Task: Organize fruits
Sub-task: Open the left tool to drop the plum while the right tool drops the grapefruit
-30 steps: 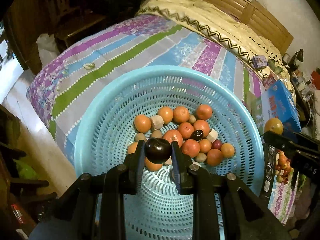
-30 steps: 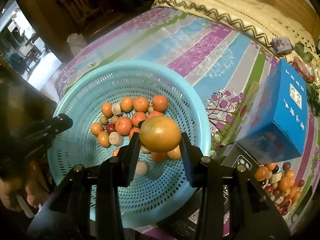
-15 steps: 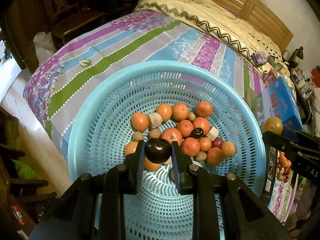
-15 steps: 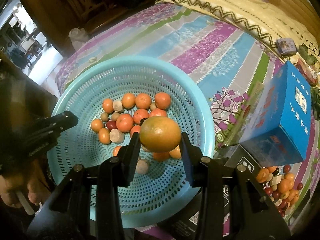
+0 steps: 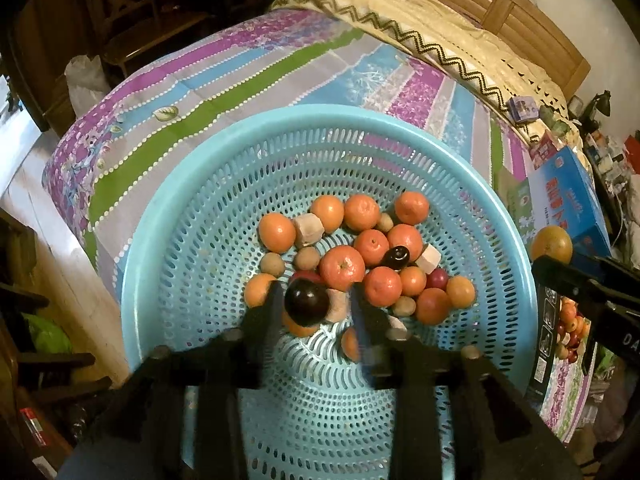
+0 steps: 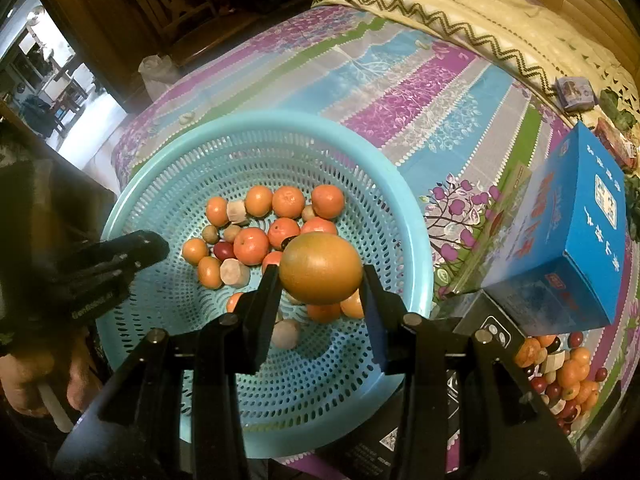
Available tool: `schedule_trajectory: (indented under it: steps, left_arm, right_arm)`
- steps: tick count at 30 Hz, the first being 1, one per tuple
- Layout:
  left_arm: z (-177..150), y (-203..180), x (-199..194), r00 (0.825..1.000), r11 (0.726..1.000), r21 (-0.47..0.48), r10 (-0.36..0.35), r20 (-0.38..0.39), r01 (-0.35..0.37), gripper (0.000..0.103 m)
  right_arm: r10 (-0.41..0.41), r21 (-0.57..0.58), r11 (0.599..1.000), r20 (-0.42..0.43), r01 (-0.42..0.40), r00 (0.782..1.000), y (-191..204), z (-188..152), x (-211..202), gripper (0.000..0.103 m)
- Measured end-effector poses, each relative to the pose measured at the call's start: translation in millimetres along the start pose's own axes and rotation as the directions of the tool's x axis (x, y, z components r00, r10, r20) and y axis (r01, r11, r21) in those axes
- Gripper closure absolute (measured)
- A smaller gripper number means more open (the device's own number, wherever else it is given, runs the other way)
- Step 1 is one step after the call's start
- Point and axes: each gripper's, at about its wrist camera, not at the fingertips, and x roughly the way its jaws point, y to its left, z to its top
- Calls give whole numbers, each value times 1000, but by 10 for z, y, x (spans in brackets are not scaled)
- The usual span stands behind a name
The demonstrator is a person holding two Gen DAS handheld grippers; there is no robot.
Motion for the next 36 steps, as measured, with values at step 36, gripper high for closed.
schedule_trajectory:
  steps: [36]
  left_arm:
    - [-117, 34, -41, 994, 998, -46, -41, 98, 45, 32]
  right_arm:
    - [-153, -54, 981, 388, 188, 909, 171, -498, -505, 23]
